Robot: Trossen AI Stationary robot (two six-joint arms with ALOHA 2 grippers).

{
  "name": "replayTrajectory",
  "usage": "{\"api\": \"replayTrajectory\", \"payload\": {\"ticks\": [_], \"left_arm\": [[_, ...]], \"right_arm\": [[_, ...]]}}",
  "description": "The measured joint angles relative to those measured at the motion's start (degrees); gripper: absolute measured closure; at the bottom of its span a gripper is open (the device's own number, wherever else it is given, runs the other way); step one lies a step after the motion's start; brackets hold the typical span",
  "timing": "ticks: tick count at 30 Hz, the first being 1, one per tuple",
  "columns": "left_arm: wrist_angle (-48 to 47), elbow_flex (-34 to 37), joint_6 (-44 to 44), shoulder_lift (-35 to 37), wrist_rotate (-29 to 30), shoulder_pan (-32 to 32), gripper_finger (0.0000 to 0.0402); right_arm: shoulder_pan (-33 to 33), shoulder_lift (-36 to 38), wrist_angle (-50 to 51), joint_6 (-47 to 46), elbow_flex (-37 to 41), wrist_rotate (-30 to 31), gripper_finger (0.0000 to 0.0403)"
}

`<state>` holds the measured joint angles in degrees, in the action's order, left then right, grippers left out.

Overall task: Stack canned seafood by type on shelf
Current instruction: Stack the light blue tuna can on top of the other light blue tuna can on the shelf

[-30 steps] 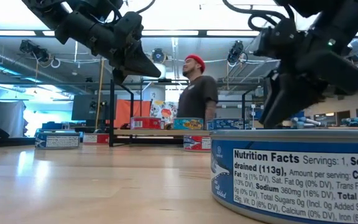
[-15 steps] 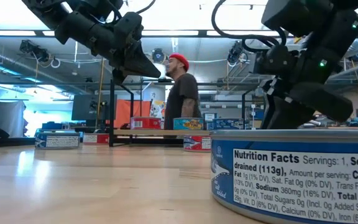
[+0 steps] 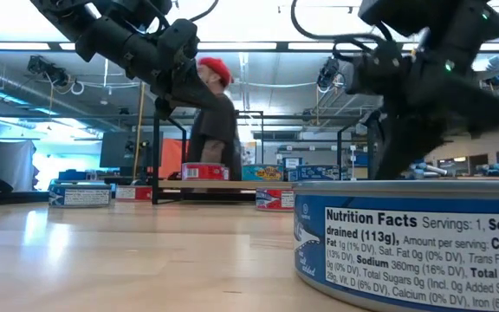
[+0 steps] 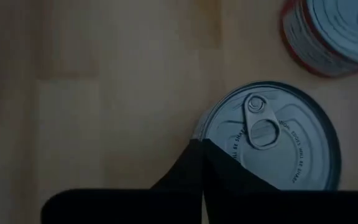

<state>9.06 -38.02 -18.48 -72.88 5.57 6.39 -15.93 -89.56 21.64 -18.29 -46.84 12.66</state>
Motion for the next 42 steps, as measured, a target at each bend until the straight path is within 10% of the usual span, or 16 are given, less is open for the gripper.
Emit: {"api": "replayTrajectory", "payload": {"ticks": [19, 42], "left_arm": [[0.0, 0.0, 0.0, 0.0, 0.0, 0.0, 0.0396], [0.0, 0.0, -0.2, 0.0, 0.0, 0.0, 0.0396]], "right_arm": [[7.8, 0.3, -16.5, -18.0, -1.6, -35.8, 0.04], [12.8, 0.0, -13.5, -27.0, -2.2, -36.3, 0.0337]]}}
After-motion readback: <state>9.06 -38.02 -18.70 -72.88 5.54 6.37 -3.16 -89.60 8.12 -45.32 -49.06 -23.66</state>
